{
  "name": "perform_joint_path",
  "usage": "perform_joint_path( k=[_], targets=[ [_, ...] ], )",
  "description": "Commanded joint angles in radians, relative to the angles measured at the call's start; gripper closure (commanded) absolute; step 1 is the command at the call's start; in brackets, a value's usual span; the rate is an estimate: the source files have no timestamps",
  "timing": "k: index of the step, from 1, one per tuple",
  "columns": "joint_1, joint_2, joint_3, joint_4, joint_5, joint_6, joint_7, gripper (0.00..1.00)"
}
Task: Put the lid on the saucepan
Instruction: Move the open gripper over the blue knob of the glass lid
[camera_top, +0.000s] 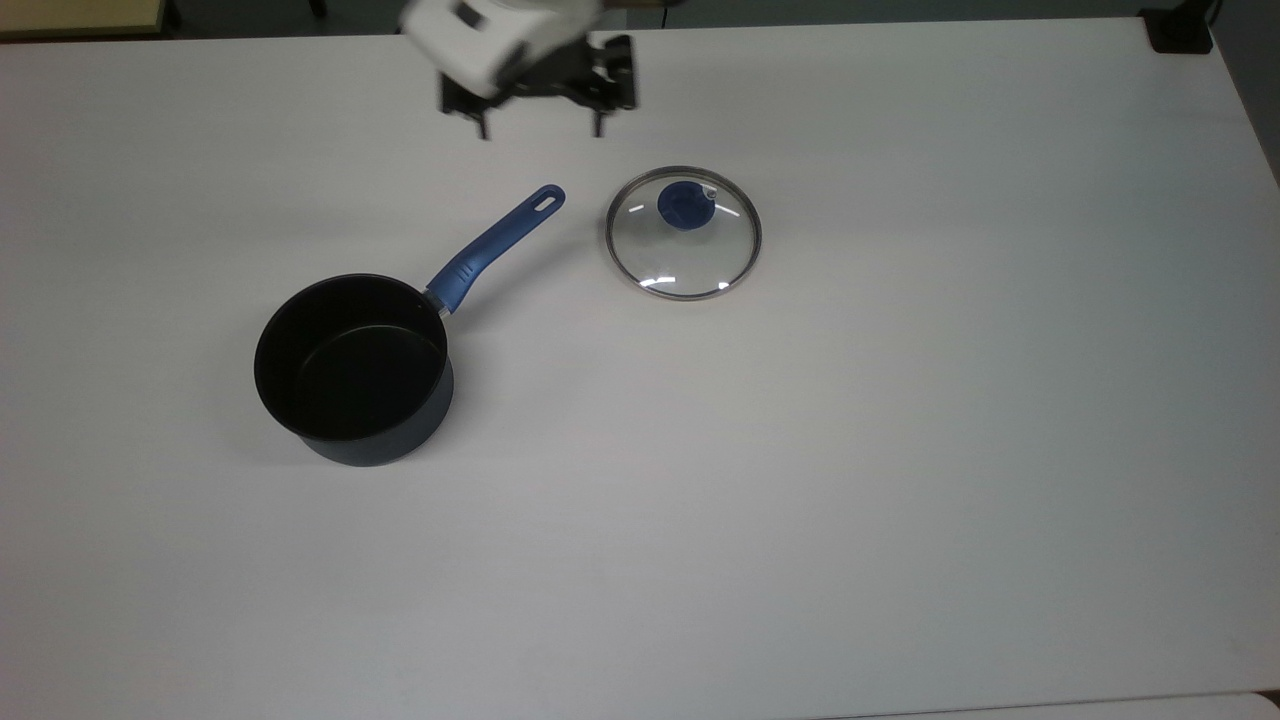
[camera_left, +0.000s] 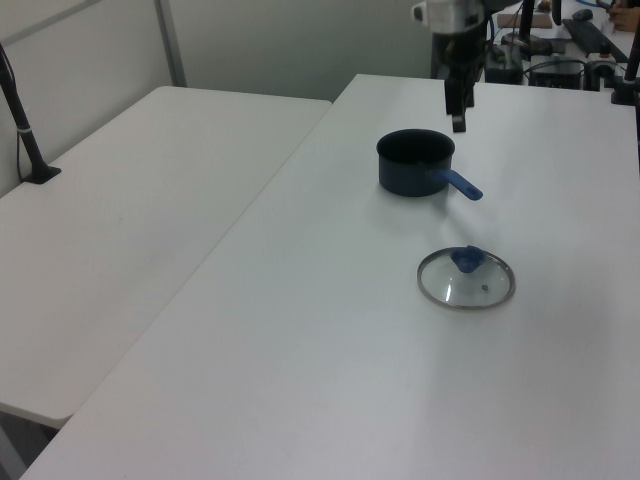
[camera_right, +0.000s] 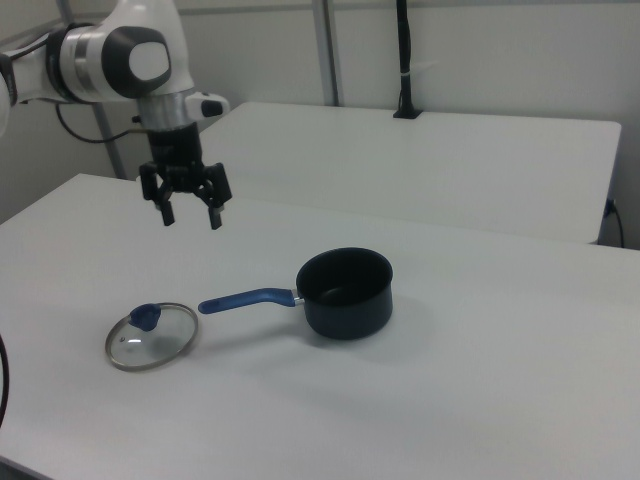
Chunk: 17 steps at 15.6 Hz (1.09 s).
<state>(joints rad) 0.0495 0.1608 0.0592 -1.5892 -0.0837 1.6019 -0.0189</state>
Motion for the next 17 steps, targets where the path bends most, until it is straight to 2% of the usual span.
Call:
perform_joint_path(
  k=[1, 3, 9, 15, 17],
  targets=[
    [0.068, 0.060, -0.015, -0.014, 0.042, 0.047, -0.093, 0.00],
    [0.091, 0.086, -0.015, -0.018, 0.068, 0.047, -0.119, 0.00],
    [0.150, 0.105, -0.010, -0.129, 0.059, 0.158, -0.122, 0.00],
    [0.188, 0.091, -0.009, -0.213, 0.059, 0.214, -0.110, 0.00],
    [0.191, 0.037, -0.007, -0.285, 0.058, 0.253, -0.110, 0.00]
  ],
)
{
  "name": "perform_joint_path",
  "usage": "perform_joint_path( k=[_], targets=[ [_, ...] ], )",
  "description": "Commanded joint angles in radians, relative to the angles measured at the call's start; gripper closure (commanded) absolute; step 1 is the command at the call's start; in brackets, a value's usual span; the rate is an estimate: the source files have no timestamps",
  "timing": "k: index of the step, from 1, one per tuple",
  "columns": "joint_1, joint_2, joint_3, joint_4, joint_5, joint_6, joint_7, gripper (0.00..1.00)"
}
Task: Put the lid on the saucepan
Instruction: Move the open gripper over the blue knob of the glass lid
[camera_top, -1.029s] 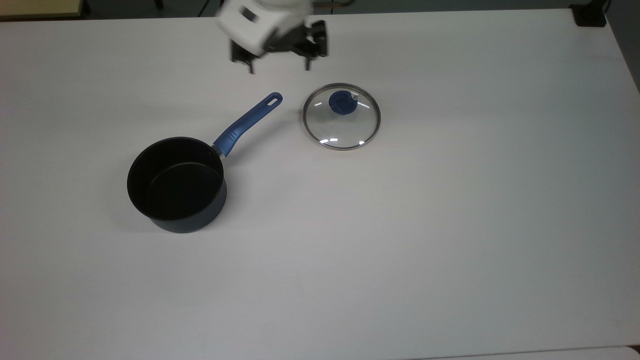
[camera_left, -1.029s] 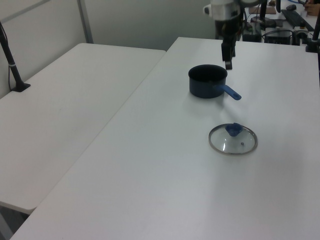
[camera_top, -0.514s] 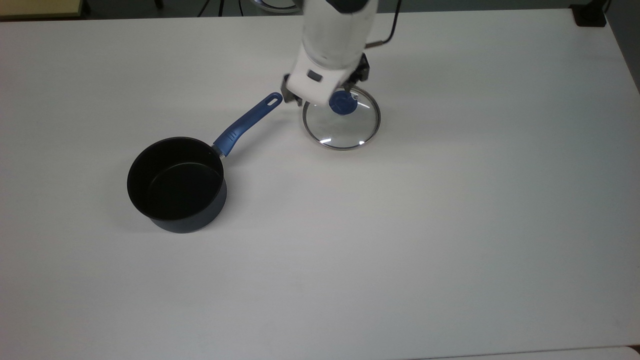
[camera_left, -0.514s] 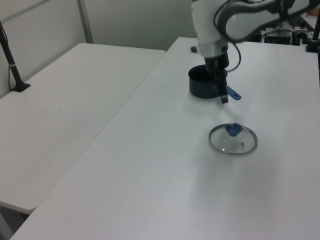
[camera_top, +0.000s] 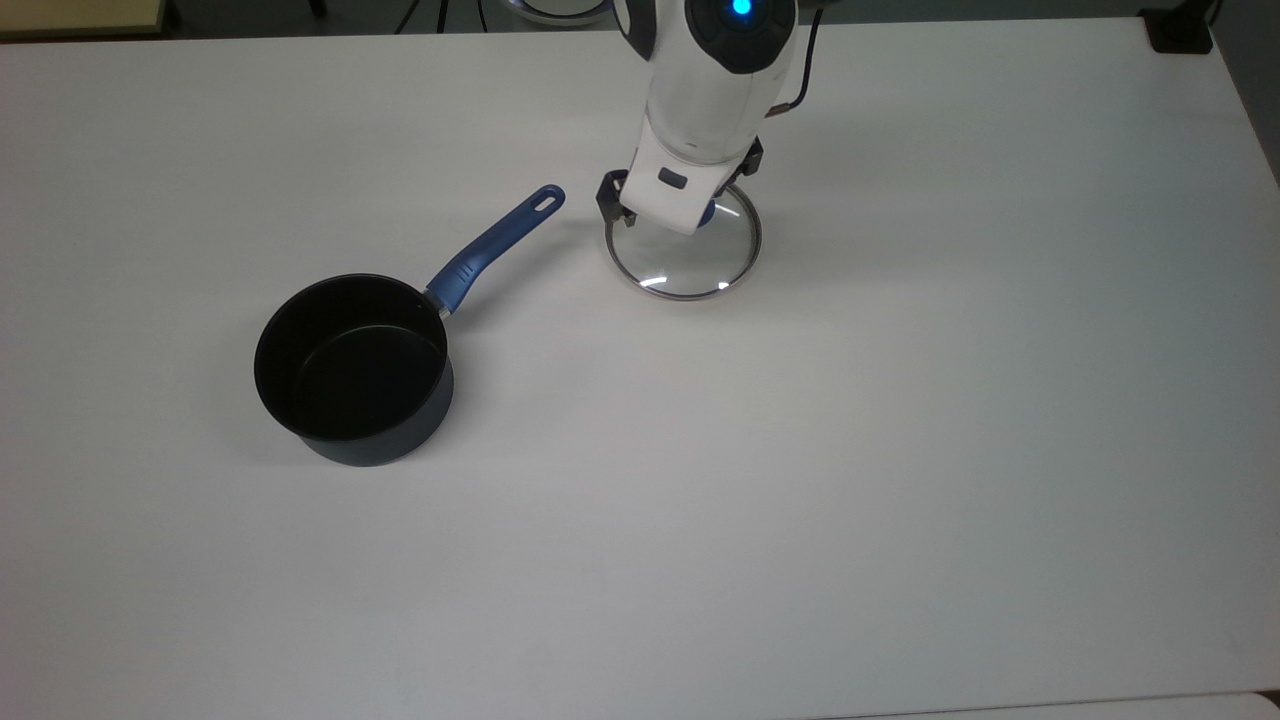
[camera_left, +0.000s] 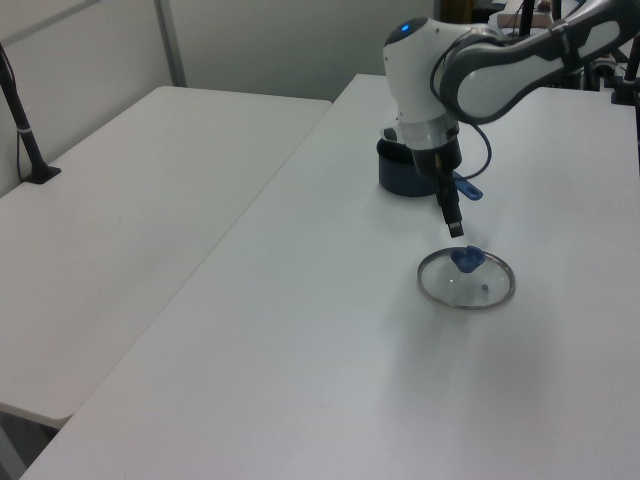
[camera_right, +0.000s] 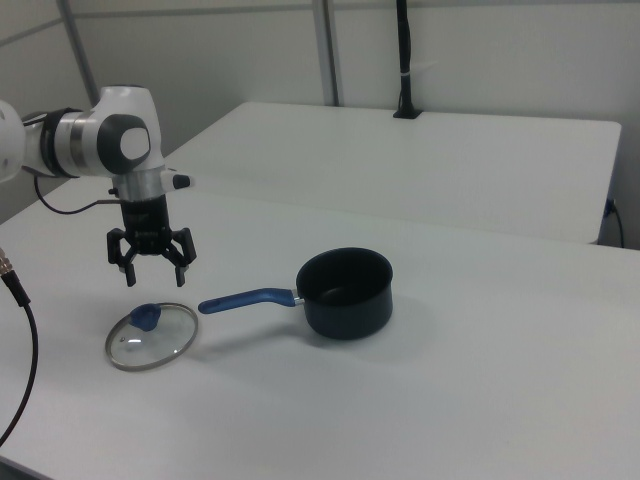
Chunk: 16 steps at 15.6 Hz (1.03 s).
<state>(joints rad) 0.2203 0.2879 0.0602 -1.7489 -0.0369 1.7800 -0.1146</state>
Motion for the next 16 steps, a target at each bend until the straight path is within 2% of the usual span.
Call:
perform_joint_path(
  k=[1, 3, 16],
  targets=[
    [0.022, -0.123, -0.007, -0.174, 0.011, 0.103, -0.014, 0.00],
    [0.027, -0.154, 0.000, -0.227, 0.011, 0.153, -0.011, 0.00],
    [0.042, -0.081, 0.027, -0.221, -0.008, 0.179, -0.004, 0.00]
  ],
)
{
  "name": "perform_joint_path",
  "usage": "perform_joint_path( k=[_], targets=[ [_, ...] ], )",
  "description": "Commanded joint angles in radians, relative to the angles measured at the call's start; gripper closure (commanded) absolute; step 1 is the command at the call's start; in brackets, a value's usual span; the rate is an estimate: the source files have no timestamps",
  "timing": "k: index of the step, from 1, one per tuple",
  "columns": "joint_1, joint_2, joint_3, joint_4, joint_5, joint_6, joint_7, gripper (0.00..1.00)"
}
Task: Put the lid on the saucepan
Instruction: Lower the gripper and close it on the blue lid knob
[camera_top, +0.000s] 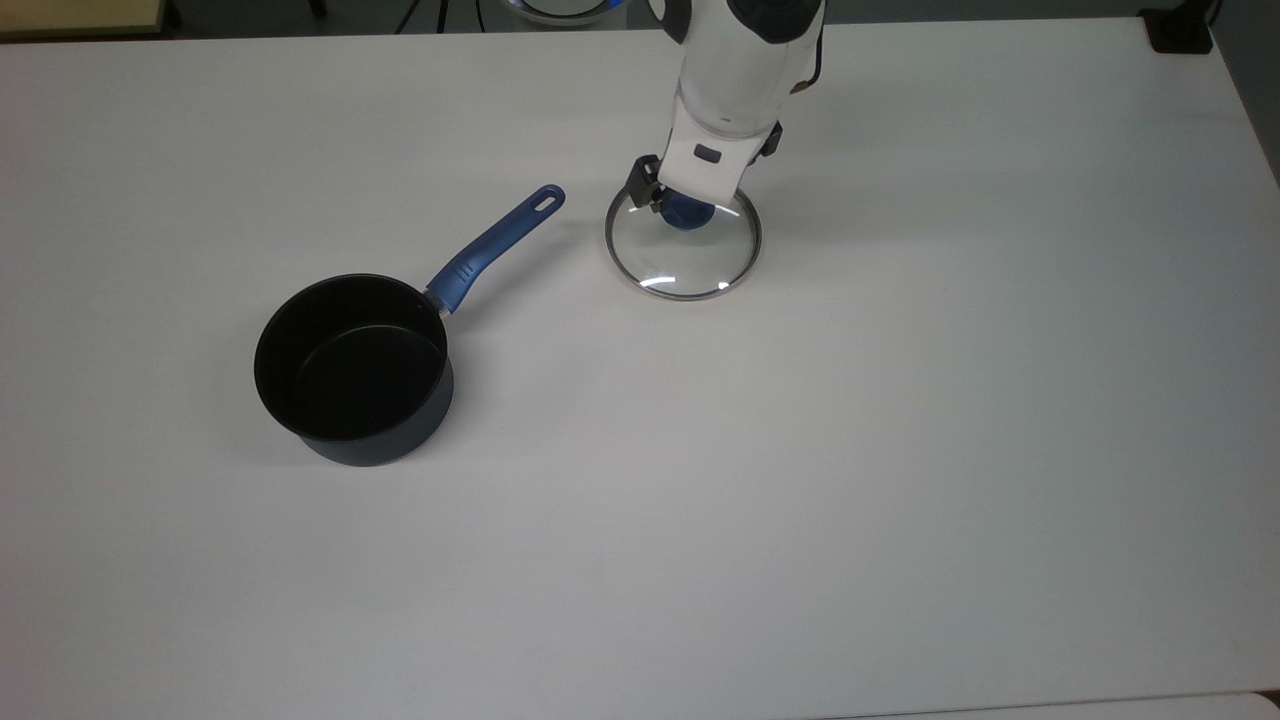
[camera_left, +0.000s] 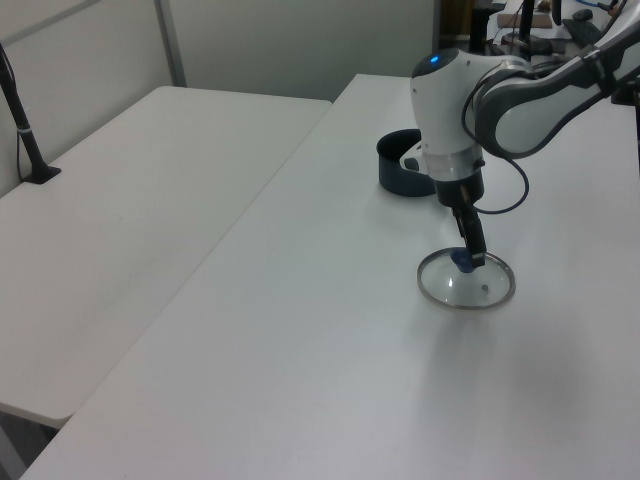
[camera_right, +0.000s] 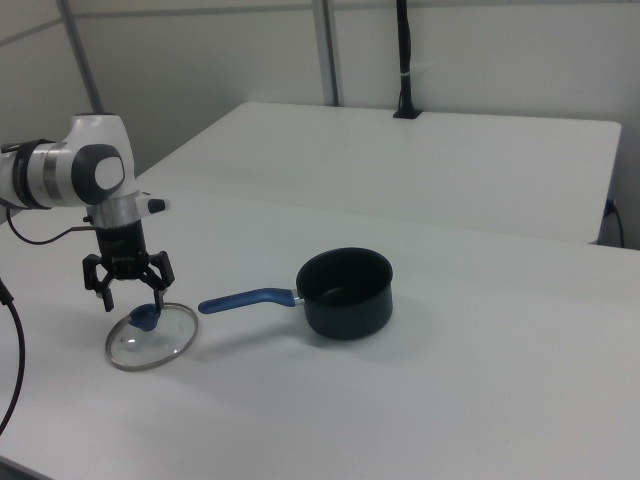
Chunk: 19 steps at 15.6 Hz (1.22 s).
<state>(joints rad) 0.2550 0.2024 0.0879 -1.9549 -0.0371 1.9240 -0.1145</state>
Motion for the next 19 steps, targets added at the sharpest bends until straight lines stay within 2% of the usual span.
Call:
perform_joint_path(
  k=[1, 8, 12, 17, 19],
  targets=[
    [0.007, 0.011, 0.000, -0.013, -0.007, 0.035, 0.001, 0.00],
    [0.013, 0.048, 0.001, 0.001, -0.023, 0.081, 0.018, 0.00],
    [0.015, 0.048, 0.000, 0.002, -0.023, 0.079, 0.036, 0.14],
    [0.015, 0.043, 0.000, 0.002, -0.023, 0.072, 0.038, 0.38],
    [0.012, 0.040, 0.000, 0.005, -0.023, 0.069, 0.035, 0.43]
  ],
)
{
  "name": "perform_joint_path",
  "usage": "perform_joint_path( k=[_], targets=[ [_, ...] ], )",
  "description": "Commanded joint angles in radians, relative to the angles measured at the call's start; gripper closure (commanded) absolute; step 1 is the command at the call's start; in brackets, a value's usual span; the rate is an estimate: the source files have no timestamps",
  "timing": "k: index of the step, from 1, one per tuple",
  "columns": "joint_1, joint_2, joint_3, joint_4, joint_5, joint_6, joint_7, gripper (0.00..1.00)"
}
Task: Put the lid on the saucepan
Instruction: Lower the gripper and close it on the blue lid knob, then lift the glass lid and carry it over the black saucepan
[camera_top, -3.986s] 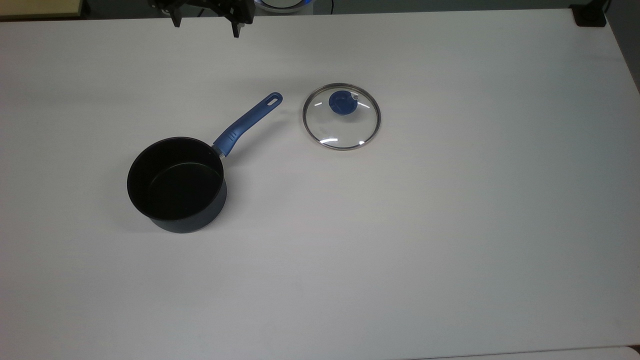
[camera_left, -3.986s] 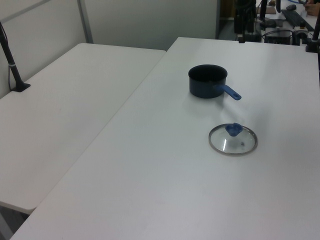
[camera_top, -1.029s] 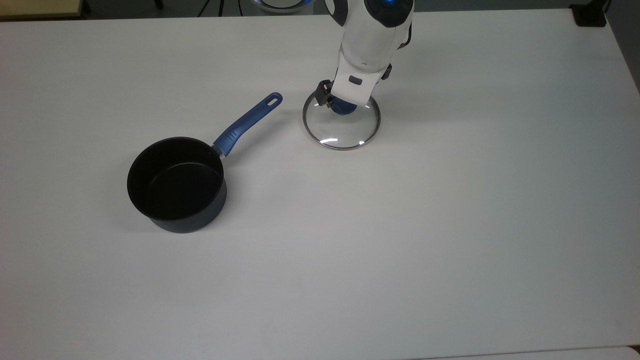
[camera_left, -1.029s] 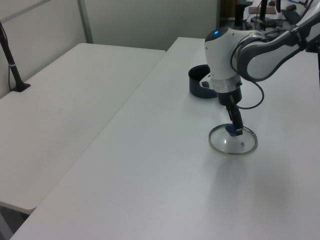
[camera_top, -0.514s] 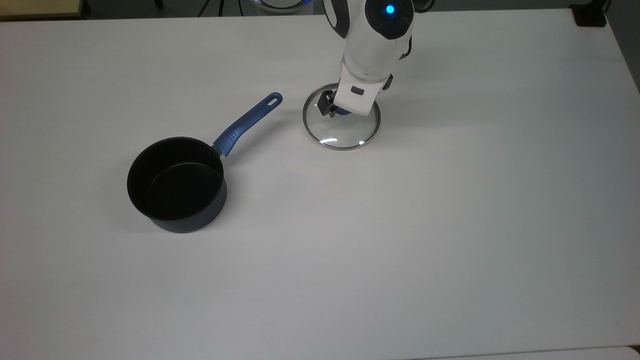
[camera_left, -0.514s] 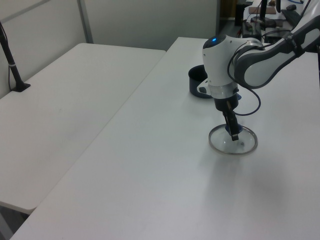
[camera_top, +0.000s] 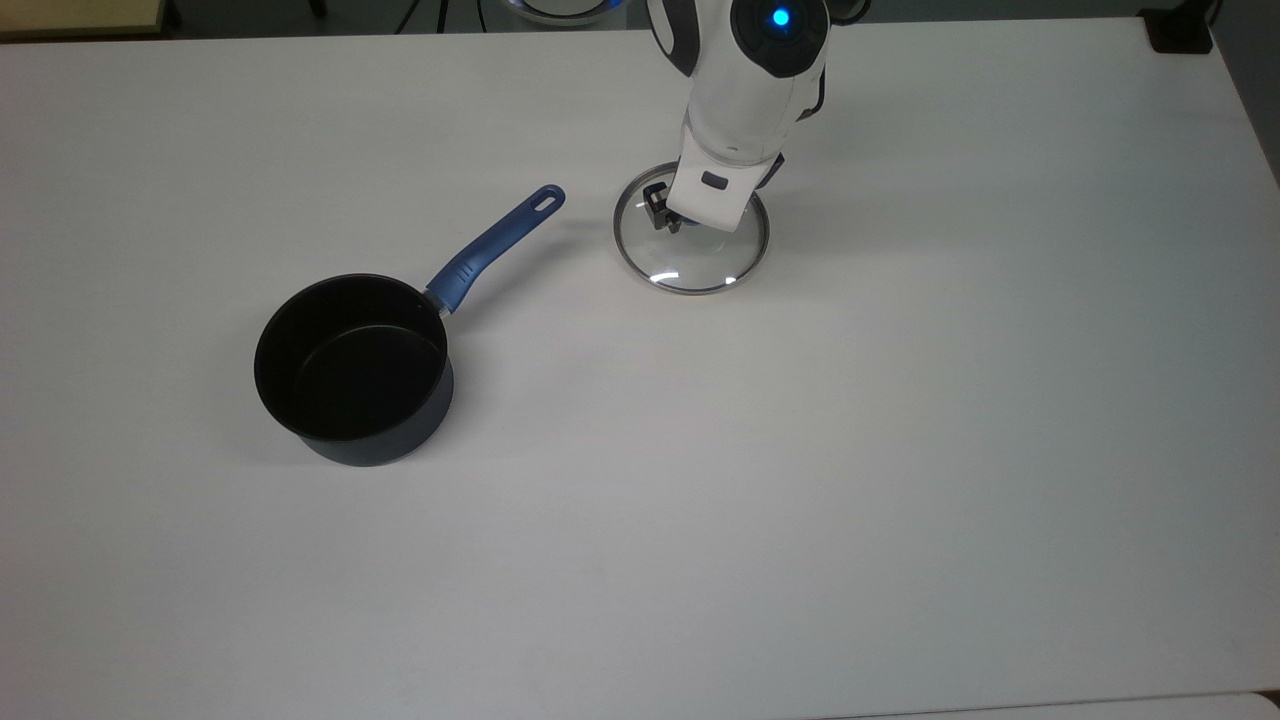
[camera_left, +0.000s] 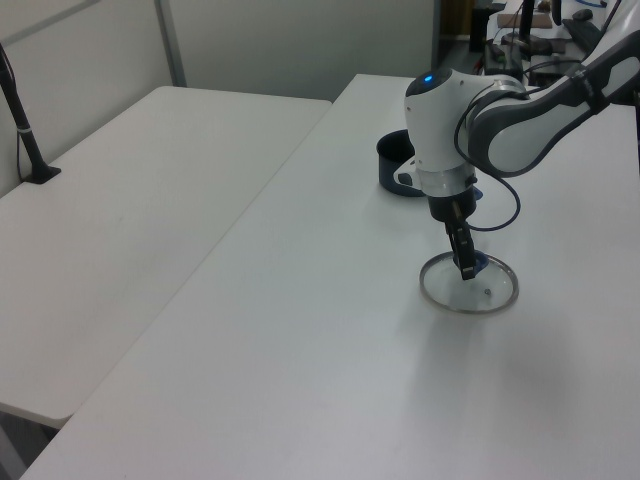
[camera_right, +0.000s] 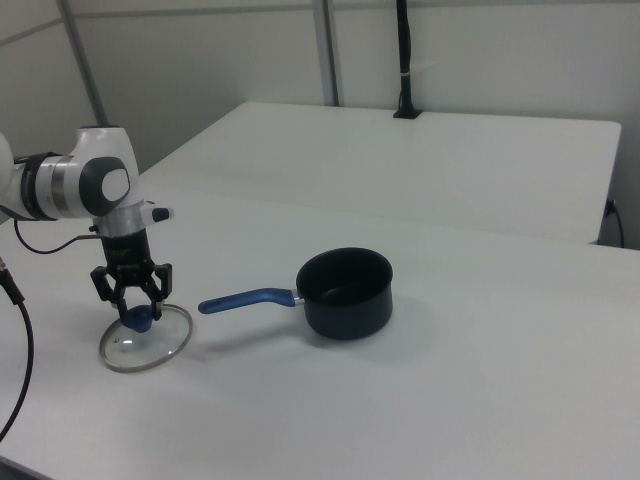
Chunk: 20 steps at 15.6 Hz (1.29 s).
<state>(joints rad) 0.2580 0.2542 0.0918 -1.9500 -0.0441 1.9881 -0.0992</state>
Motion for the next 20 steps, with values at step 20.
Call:
perform_joint_path(
  k=[20],
  targets=[
    [-0.008, -0.081, -0.058, 0.193, 0.023, -0.230, 0.036, 0.47]
  ],
)
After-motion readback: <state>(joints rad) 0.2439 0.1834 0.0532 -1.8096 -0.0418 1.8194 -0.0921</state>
